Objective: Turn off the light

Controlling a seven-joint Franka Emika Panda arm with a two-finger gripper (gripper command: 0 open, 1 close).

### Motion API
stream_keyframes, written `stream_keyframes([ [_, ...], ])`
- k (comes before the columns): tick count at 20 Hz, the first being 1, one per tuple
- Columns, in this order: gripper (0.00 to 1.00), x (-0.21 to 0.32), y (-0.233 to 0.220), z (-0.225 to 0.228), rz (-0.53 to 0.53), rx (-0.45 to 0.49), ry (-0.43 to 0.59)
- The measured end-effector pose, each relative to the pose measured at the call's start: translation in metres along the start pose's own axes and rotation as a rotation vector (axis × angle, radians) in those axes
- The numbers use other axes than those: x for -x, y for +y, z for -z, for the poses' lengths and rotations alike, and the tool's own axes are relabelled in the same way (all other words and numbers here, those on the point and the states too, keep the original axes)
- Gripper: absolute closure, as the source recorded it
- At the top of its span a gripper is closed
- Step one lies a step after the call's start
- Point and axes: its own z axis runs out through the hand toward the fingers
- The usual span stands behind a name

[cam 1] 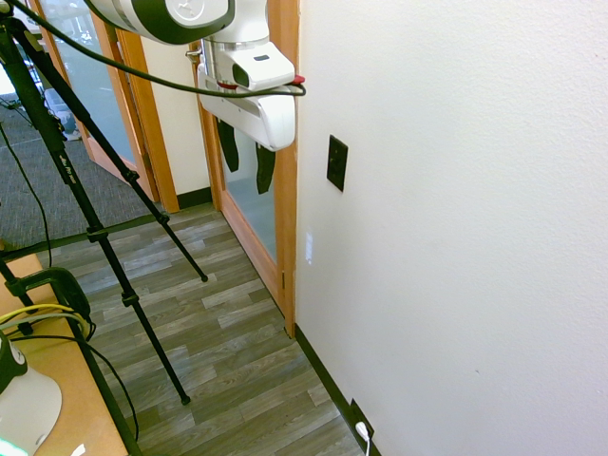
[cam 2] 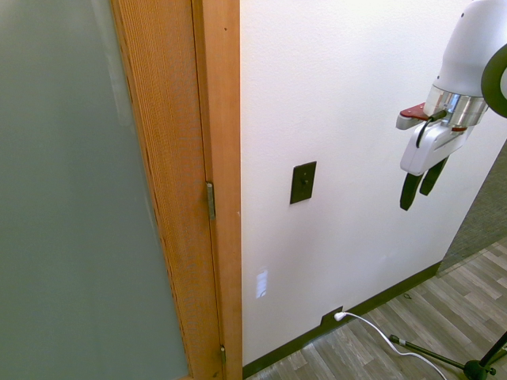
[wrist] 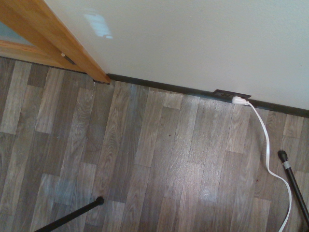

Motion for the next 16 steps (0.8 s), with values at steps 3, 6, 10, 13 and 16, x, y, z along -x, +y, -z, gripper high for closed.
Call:
stream_keyframes([
  [3, 0.00, -0.003, -0.007, -0.002, 0.006, -0.022, 0.024],
  [6, 0.00, -0.016, -0.045, -0.019, 0.017, -0.090, 0.087],
  [10, 0.00, -0.044, -0.105, -0.057, 0.000, -0.167, 0.158],
  [13, 0.00, -0.059, -0.127, -0.077, -0.053, -0.222, 0.229],
  [16, 1.00, -0.060, -0.139, -0.084, -0.089, -0.273, 0.293],
])
